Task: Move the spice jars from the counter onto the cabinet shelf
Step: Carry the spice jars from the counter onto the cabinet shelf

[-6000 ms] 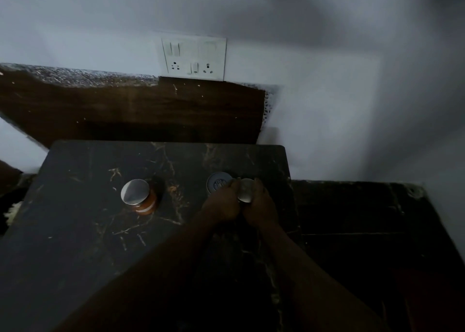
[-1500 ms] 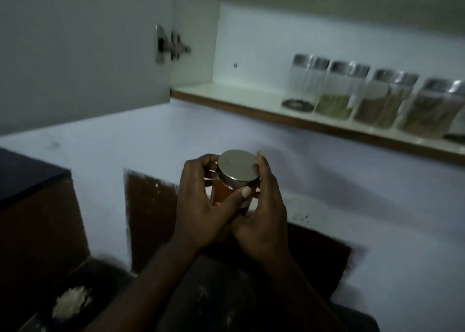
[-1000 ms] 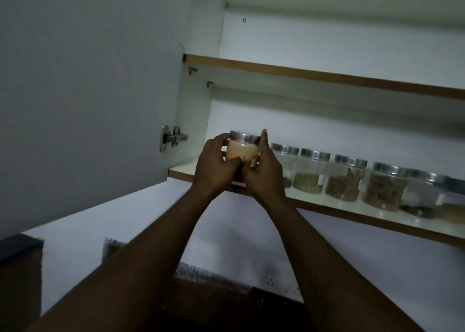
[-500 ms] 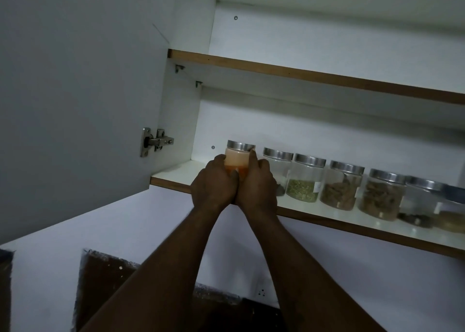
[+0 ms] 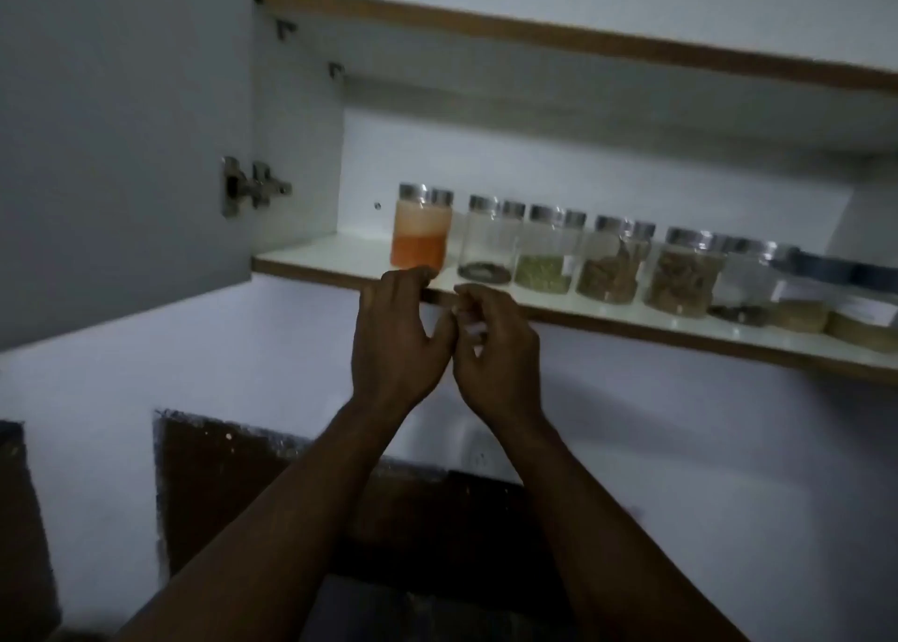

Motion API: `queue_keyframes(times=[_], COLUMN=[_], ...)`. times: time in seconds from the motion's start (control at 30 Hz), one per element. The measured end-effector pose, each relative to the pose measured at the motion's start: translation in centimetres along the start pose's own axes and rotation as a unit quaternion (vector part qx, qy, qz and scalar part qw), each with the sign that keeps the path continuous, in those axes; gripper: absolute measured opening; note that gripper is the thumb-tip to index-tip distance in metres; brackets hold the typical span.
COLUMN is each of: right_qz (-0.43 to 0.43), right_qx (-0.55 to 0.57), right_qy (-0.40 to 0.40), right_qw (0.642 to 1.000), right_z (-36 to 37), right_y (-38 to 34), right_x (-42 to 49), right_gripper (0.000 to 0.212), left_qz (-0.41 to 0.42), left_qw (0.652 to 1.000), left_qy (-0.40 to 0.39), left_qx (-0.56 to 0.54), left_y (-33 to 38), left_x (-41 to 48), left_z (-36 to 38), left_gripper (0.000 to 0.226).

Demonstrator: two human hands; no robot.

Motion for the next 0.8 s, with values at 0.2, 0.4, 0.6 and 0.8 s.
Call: queue_keyframes(times=[0.2, 0.4, 0.6, 0.8], right_qz=[0.198, 0.274, 0.413, 0.582], right_qx=[0.009, -0.028, -0.079, -0.049], right_qy=[-0.107, -0.216, -0.307, -0.390], right_qw=[0.974, 0.937, 0.854, 0.712], right_z=[-5.8, -10.2, -13.5, -13.8], right_y=[4.6, 5.6, 7.7, 9.2], right_x=[-20.2, -33.2, -42.9, -50.7], right_gripper=[0.022, 0.020, 0.027, 0.085], left_qz=[-0.006, -0.040, -0.124, -0.204], left_qw=[0.976, 0.914, 0.805, 0.706], left_qy=[-0.216, -0.403, -0.570, -0.648], left_qx=[0.010, -0.010, 0.105, 0.201], left_y=[-2.9, -3.9, -6.3, -9.9], left_x=[-17.4, -31.6, -41.1, -47.5], left_z=[4.8, 9.9, 14.5, 17.0], left_gripper=[0.037, 0.024, 0.052, 0.093])
Point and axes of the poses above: each hand's wrist, its own x-axis towards the middle knuckle, its own z-axis out of the palm, y = z × x, the point moved 4 cm from there along x, towards the middle knuckle, and after that the axes turned 13 degrees about -z, right-handed, at the moved point
